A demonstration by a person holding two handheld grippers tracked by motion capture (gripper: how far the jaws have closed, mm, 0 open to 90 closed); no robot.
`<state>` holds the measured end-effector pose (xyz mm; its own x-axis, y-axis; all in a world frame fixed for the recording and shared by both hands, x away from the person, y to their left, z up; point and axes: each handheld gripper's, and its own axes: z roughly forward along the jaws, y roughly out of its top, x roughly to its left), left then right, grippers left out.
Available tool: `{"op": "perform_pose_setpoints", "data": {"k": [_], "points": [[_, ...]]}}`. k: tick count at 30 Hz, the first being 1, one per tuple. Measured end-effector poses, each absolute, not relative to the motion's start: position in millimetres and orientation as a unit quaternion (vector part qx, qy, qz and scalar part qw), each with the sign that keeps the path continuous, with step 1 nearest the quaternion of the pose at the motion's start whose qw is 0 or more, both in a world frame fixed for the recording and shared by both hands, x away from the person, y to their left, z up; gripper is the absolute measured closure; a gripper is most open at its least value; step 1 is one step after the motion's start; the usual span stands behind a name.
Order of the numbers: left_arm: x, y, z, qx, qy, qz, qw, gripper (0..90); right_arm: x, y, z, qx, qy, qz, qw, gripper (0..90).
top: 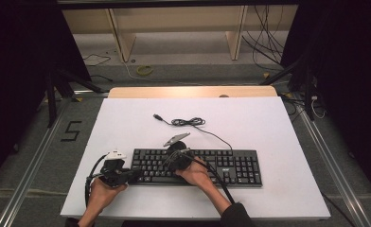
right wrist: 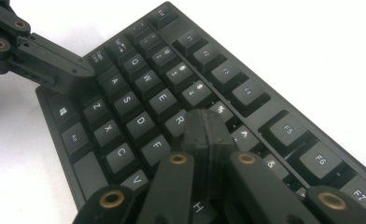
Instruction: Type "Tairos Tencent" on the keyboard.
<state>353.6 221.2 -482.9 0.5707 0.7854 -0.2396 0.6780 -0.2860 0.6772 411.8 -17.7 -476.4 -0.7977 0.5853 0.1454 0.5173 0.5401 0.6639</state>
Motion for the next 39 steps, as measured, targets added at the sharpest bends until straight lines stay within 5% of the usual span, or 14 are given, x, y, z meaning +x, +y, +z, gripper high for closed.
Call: {"op": "perform_pose_setpoints", "data": {"k": [12, 29, 39], "points": [[352, 221, -476, 0.782, 0.449, 0.079, 0.425, 81.3, 409, -30, -467, 0.322, 0.860, 0.394, 0.044, 85.9], [353, 218, -472, 0.756, 0.449, 0.080, 0.469, 45.8, 401, -52, -453, 0.316, 0.838, 0.444, 0.026, 49.0], [357, 216, -474, 0.753, 0.451, 0.081, 0.472, 39.7, 398, -66, -450, 0.329, 0.827, 0.454, 0.030, 39.8]]}}
